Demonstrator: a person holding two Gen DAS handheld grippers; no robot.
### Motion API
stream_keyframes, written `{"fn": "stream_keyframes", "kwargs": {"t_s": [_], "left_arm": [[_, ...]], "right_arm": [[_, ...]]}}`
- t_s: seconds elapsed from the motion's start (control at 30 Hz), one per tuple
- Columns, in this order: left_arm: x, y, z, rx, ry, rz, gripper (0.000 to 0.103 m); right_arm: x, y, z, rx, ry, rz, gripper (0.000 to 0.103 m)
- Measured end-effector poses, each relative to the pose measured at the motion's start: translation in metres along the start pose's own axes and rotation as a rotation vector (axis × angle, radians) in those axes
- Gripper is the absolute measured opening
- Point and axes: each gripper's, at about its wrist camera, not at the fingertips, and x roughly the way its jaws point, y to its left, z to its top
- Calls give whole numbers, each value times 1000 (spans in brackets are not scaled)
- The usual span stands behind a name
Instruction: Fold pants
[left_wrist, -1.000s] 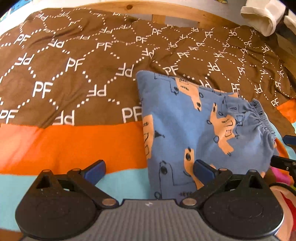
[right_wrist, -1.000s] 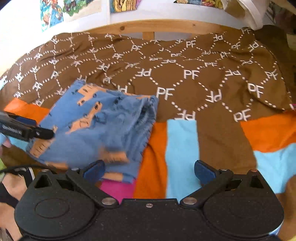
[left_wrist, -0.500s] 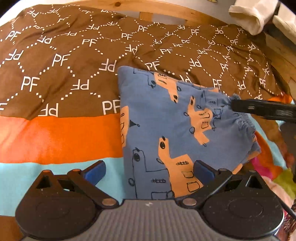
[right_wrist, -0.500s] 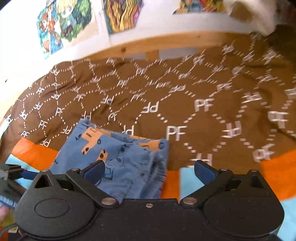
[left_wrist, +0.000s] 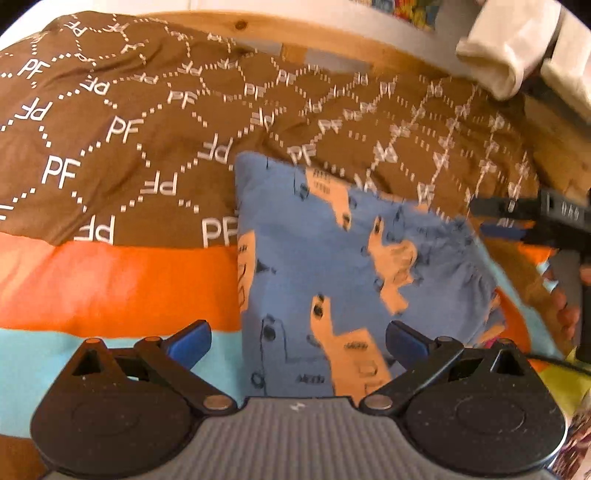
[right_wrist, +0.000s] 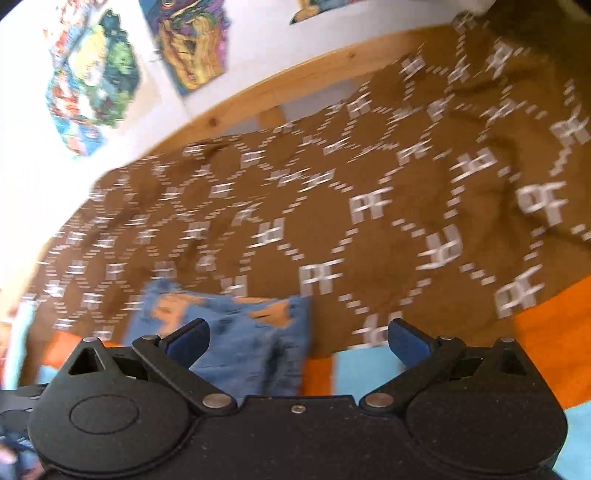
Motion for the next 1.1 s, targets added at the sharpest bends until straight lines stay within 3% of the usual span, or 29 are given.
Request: {"fn": "stream_keyframes", "kwargs": {"t_s": [0.13, 0.27, 0.4, 0.57, 0.7, 0.87, 0.97, 1.03, 1.1], "left_arm": [[-3, 4, 2, -18, -62, -44, 103], [6, 9, 3, -56, -71, -79, 103], [15, 19, 1, -178, -42, -139, 103], [21, 24, -3, -251, -47, -200, 103], [22, 34, -5, -317, -43, -247, 103], [27, 55, -2, -473, -17, -293, 94], [29, 58, -3, -487, -15, -273, 88], [29, 57, -3, -476, -14, -254, 84], [28, 54, -3, -458, -10, -229, 78]], "right_arm": [[19, 12, 1, -23, 66, 137, 102], [33, 20, 5, -76, 79, 123, 102], [44, -5, 8, 54, 76, 159, 102], [58, -18, 2, 112, 137, 370, 103], [57, -23, 1, 142, 138, 428, 103], [54, -53, 7, 339, 117, 534, 102], [56, -46, 10, 299, 135, 454, 90], [58, -34, 9, 207, 157, 328, 68], [58, -28, 5, 174, 150, 257, 51]]}}
